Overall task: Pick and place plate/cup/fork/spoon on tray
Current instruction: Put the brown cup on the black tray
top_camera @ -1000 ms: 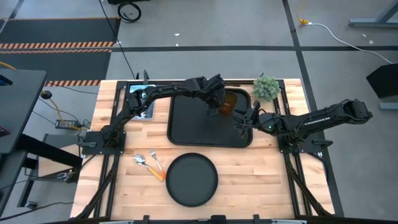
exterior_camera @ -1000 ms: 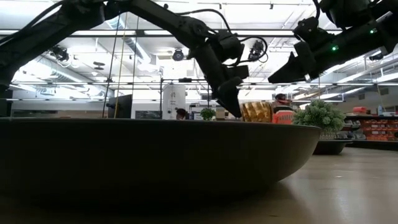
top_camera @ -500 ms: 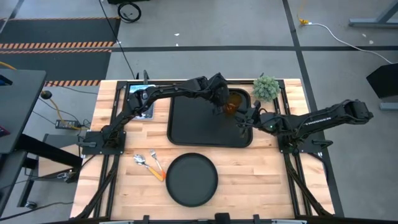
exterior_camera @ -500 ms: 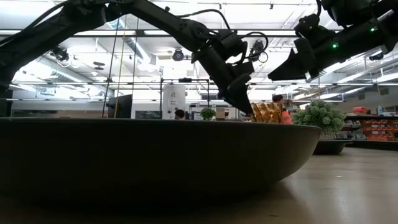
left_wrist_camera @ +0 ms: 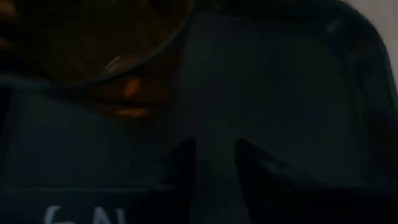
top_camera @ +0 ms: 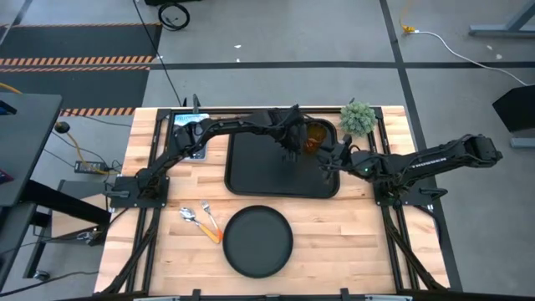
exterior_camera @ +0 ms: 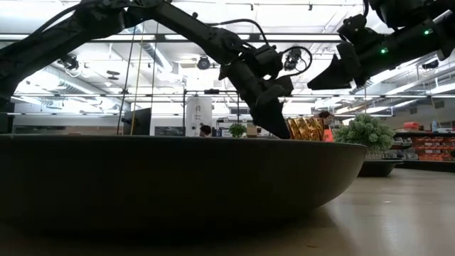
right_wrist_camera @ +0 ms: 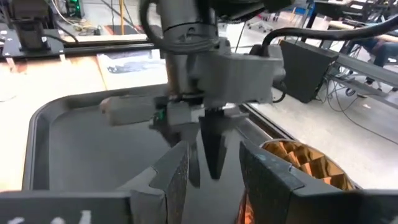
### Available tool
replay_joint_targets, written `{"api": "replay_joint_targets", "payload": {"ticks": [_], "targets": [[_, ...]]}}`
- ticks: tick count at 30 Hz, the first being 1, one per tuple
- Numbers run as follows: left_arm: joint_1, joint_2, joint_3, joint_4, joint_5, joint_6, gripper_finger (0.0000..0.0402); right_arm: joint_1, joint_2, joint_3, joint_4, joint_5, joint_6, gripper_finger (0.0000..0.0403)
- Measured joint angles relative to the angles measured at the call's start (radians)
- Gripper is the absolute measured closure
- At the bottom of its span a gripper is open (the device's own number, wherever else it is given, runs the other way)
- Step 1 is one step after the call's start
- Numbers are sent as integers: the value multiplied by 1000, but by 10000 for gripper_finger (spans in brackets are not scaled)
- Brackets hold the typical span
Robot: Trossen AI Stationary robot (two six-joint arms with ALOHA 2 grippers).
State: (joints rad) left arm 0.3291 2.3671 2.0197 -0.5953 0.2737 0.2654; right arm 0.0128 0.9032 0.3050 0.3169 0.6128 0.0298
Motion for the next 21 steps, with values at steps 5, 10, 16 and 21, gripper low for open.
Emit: {"api": "replay_joint_targets", "payload": {"ticks": [5, 10, 16, 21], "targets": [[-45, 2, 0, 100, -110, 0, 297, 0, -5, 0, 32, 0, -26, 251], [-54, 3, 1, 195, -180, -22, 310, 6, -6, 0, 57, -1, -34, 251], [-19, 2, 1, 214, -229, -52, 326, 17, -6, 0, 56, -3, -34, 251], [4, 3, 1, 174, -173, -64, 335, 18, -6, 0, 56, 19, -41, 251]]}}
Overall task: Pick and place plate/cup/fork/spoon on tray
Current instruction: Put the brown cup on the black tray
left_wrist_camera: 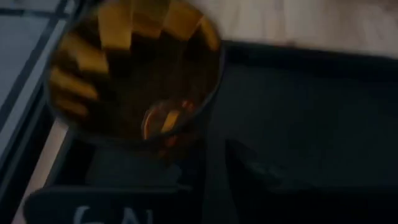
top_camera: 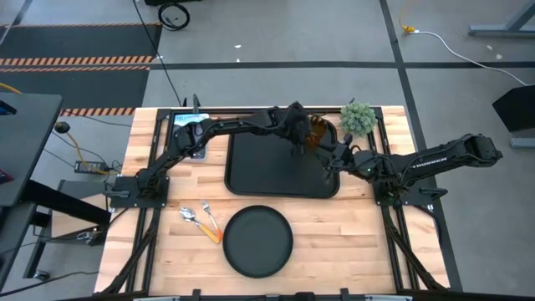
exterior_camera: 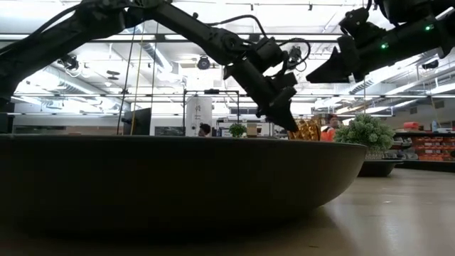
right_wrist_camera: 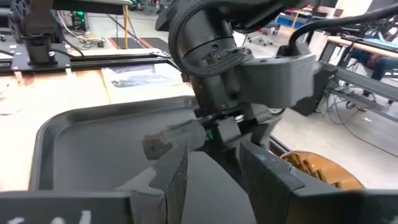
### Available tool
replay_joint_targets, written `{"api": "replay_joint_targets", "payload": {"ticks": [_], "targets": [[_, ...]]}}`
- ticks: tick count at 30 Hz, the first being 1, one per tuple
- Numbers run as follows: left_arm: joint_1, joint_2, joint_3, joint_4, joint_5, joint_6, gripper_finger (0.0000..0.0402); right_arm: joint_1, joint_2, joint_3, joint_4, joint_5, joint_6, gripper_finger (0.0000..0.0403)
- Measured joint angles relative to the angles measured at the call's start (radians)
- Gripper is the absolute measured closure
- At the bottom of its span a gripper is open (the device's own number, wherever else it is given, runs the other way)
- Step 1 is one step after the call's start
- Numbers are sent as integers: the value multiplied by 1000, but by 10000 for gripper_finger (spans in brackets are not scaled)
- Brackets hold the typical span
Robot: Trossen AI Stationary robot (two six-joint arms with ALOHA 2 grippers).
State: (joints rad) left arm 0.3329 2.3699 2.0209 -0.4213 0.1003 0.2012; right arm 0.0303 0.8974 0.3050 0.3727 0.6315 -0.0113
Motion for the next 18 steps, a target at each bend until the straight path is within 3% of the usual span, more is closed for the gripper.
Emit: {"api": "replay_joint_targets", "payload": {"ticks": [4, 14, 18], "targets": [[2, 0, 0, -49, -77, 8, 344, 0, 0, 0, 0, 44, 0, 251], [15, 0, 0, 119, -88, -59, 349, -1, 0, 0, 1, 65, -8, 251], [18, 0, 0, 65, -102, -48, 349, 4, 0, 0, -1, 65, -1, 251]]}}
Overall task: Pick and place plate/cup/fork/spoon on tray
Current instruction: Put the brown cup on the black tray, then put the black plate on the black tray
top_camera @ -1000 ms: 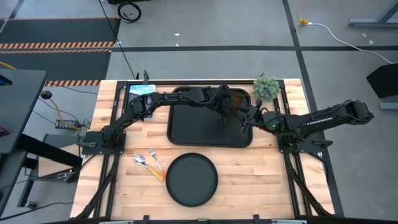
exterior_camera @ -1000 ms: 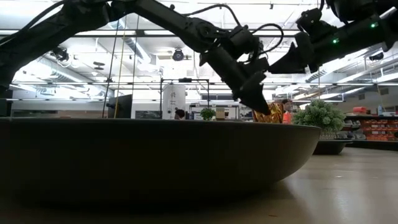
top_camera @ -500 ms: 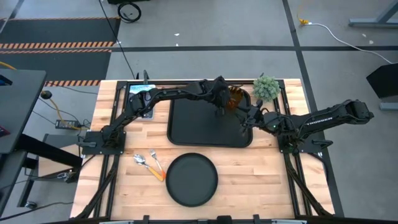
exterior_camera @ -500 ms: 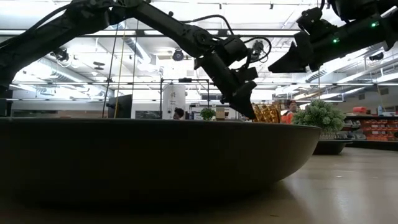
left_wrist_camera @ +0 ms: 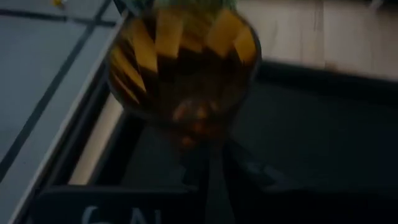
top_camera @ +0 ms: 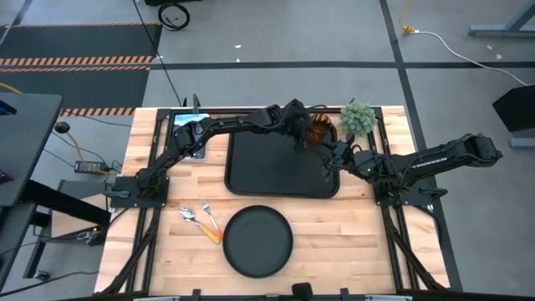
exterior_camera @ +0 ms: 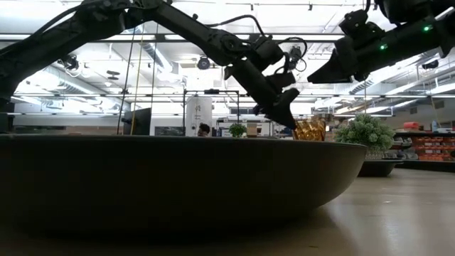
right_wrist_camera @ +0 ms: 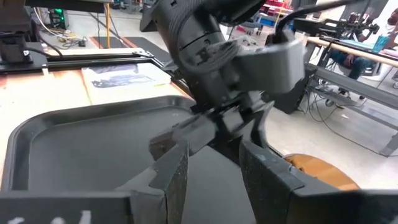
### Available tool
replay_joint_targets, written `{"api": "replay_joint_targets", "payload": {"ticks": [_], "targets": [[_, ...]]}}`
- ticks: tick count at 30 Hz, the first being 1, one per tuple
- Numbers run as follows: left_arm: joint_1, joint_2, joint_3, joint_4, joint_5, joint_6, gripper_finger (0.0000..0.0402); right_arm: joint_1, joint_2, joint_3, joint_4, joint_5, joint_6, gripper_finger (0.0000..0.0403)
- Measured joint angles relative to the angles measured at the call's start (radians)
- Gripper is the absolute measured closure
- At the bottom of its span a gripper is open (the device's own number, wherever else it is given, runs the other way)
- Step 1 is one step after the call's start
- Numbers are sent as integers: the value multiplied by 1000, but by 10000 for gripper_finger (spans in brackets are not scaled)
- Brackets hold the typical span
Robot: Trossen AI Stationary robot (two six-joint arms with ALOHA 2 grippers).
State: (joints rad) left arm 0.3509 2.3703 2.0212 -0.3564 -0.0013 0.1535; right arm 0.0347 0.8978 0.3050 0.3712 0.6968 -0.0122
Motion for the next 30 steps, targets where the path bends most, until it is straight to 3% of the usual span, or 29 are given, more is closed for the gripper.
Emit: {"api": "replay_joint_targets", "payload": {"ticks": [4, 11, 15, 21, 26, 30], "targets": [[18, -1, 0, -117, 6, 22, 349, 3, 0, 0, -6, 0, 14, 251], [40, -84, 0, -478, 84, 68, 352, 2, 0, 0, -133, -14, 148, 252], [19, -143, 0, -622, 96, 66, 365, 23, 0, 0, -164, -17, 186, 252], [-38, -168, 0, -880, 197, 14, 376, 64, 0, 0, -157, -27, 188, 252], [-122, -170, 0, -937, 204, 48, 366, 91, 0, 0, -156, -45, 196, 252], [-203, -170, 0, -954, 206, 100, 336, 117, 0, 0, -156, -45, 215, 252]]}}
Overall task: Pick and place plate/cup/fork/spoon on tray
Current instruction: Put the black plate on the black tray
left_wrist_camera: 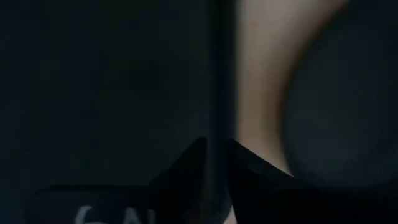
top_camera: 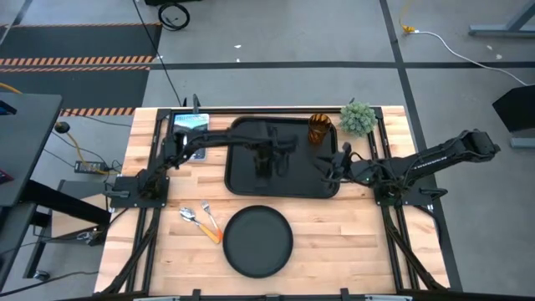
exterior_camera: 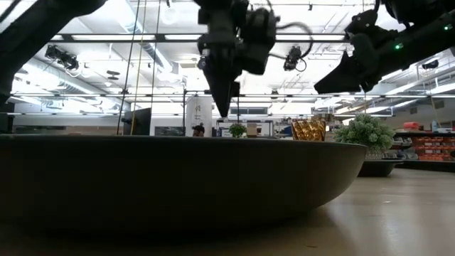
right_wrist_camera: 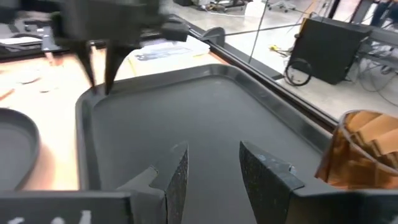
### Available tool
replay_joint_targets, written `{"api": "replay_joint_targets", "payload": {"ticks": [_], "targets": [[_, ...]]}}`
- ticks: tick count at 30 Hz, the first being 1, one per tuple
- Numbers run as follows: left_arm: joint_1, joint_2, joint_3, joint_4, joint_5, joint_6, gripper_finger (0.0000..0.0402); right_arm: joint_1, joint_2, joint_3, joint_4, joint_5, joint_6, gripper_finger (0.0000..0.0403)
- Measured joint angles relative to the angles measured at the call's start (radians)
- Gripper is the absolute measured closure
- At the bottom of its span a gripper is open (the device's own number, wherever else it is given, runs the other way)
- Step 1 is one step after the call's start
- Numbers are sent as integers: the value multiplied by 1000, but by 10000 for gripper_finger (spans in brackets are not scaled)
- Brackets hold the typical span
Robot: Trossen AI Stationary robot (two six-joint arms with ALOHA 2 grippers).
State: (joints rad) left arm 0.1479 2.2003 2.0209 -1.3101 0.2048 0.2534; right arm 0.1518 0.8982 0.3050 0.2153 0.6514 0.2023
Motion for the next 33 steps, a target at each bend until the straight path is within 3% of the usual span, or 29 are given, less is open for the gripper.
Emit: {"api": "replay_joint_targets", "payload": {"ticks": [9, 20, 33], "targets": [[-97, 9, 0, 18, 19, 15, 259, 57, 0, 0, -1, 34, 7, 252], [-186, 13, -173, 9, 22, -116, 259, 111, 0, 0, -9, 37, 33, 252], [-268, -160, -390, 82, -13, -334, 260, 118, 0, 0, 0, 37, 7, 252]]}}
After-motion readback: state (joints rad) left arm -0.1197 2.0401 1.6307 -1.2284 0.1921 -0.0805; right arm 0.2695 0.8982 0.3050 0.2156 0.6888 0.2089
